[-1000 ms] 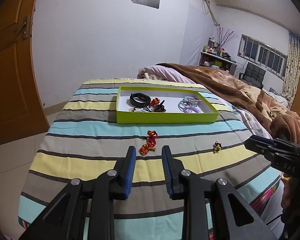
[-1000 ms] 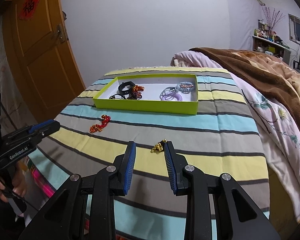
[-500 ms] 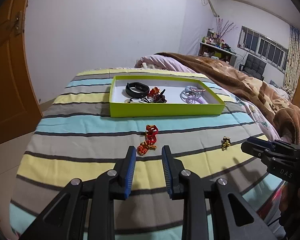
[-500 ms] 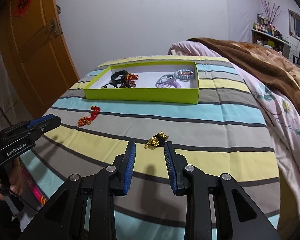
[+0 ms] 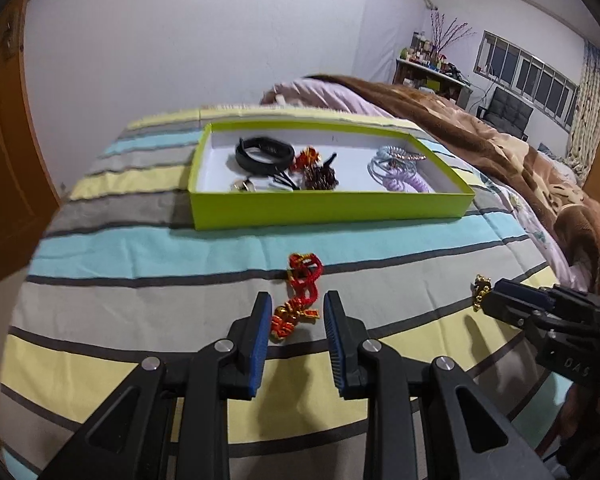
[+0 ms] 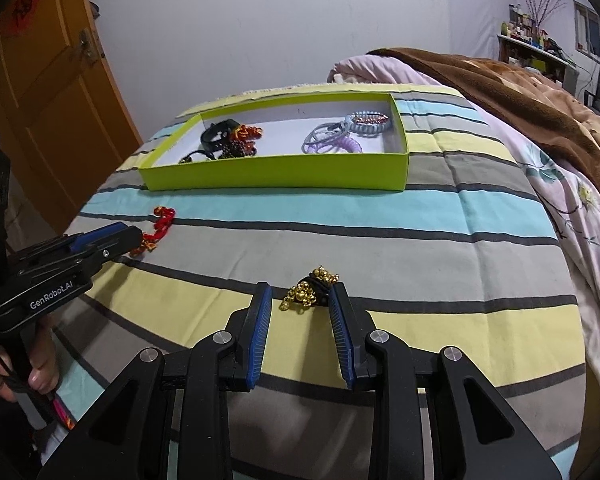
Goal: Organize jewelry
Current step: 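Grasp the gold flower clip with the right tool while the left grasps the red knotted cord, then carry both items into the green box and open both tools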
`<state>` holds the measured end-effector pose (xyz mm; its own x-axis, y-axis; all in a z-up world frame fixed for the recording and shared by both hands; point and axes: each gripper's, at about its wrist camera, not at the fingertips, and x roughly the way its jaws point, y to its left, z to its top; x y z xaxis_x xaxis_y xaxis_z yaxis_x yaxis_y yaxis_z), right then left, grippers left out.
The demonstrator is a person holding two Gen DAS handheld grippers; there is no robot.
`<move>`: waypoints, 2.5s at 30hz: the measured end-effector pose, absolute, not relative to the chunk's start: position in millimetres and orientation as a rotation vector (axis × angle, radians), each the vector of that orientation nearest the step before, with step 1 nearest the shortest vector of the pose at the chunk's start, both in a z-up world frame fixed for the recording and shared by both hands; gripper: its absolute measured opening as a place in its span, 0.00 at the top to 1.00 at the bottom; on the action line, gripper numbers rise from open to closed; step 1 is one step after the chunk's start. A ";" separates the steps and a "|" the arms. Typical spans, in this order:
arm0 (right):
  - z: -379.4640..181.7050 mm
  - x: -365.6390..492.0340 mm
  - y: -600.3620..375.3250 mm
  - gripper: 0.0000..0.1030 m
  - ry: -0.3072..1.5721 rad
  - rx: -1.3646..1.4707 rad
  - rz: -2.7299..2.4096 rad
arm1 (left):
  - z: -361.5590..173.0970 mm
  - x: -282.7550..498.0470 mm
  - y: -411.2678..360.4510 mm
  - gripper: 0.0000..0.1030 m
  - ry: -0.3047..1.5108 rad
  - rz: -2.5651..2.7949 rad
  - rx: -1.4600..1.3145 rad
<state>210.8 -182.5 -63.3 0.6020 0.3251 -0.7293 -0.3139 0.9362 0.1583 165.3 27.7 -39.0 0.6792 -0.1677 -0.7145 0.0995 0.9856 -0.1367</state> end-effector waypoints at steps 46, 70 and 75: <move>-34.2 204.4 -191.0 0.84 0.774 0.025 0.374 | -3.1 135.5 17.5 0.87 0.713 -0.161 -0.096; 3.6 275.7 -172.7 0.84 0.692 -0.066 0.394 | 21.5 209.6 38.3 0.87 0.659 -0.120 -0.088; 1.5 305.3 -168.7 0.84 0.699 -0.081 0.396 | 15.5 233.5 42.1 0.87 0.671 -0.109 -0.069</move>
<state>305.3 -168.7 1.5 0.6946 0.3276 -0.6405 -0.3813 0.9226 0.0583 233.5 42.1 15.5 0.7777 -0.1226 -0.6165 0.0782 0.9921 -0.0985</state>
